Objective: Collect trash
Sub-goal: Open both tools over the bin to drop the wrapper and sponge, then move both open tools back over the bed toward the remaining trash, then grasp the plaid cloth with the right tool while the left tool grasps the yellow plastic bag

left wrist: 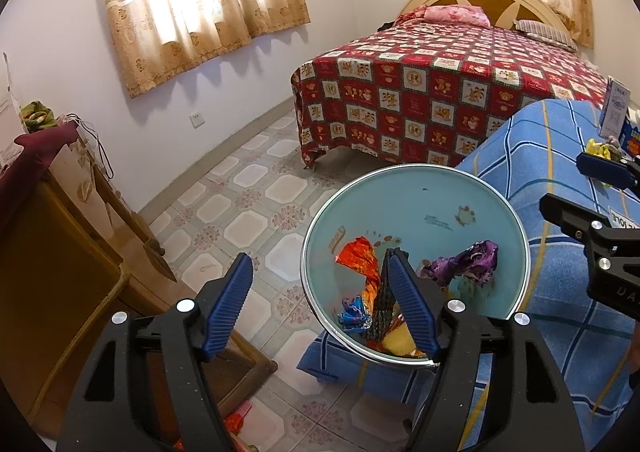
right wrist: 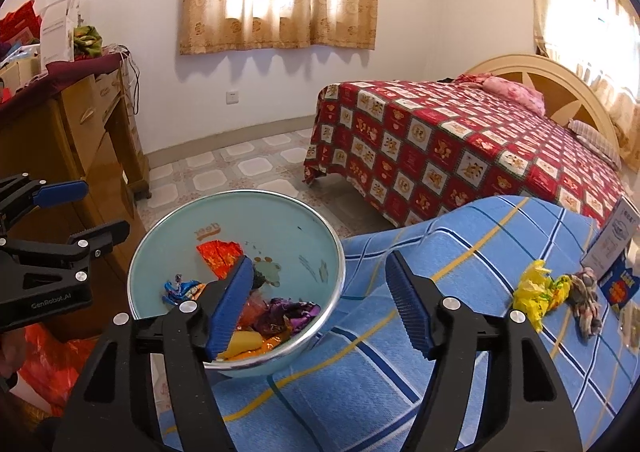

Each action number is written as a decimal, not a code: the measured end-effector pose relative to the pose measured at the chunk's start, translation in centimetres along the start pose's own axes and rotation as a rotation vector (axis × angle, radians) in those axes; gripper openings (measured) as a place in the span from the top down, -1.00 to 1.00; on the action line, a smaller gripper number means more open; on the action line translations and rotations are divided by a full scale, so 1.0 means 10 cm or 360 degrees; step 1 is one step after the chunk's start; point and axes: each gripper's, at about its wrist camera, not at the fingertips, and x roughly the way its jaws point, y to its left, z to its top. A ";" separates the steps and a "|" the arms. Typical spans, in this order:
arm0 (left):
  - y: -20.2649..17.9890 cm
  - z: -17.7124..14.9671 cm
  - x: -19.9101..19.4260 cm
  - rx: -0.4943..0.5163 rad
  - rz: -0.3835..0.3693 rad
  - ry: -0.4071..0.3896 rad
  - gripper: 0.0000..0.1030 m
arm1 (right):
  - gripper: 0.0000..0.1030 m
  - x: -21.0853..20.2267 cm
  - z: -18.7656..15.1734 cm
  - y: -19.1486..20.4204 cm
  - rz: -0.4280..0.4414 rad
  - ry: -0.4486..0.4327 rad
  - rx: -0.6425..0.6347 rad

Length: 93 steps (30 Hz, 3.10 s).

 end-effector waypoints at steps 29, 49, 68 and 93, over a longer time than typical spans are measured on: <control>-1.01 0.13 0.03 0.0214 -0.0135 0.0021 -0.54 | -0.49 -0.50 -0.56 -1.07 -0.0264 0.0009 0.0312; -2.79 0.77 0.16 0.0428 -0.0391 -0.0033 -0.65 | -0.61 -0.85 -1.04 -2.59 -0.0659 0.0091 0.0697; -3.20 1.01 0.74 0.0335 -0.0577 0.0147 -0.67 | -0.67 -0.27 -0.75 -3.12 -0.0622 0.0241 0.0796; -3.25 0.95 0.80 0.0368 -0.0737 0.0203 0.63 | 0.48 0.03 -0.85 -2.98 -0.0477 0.0354 0.0751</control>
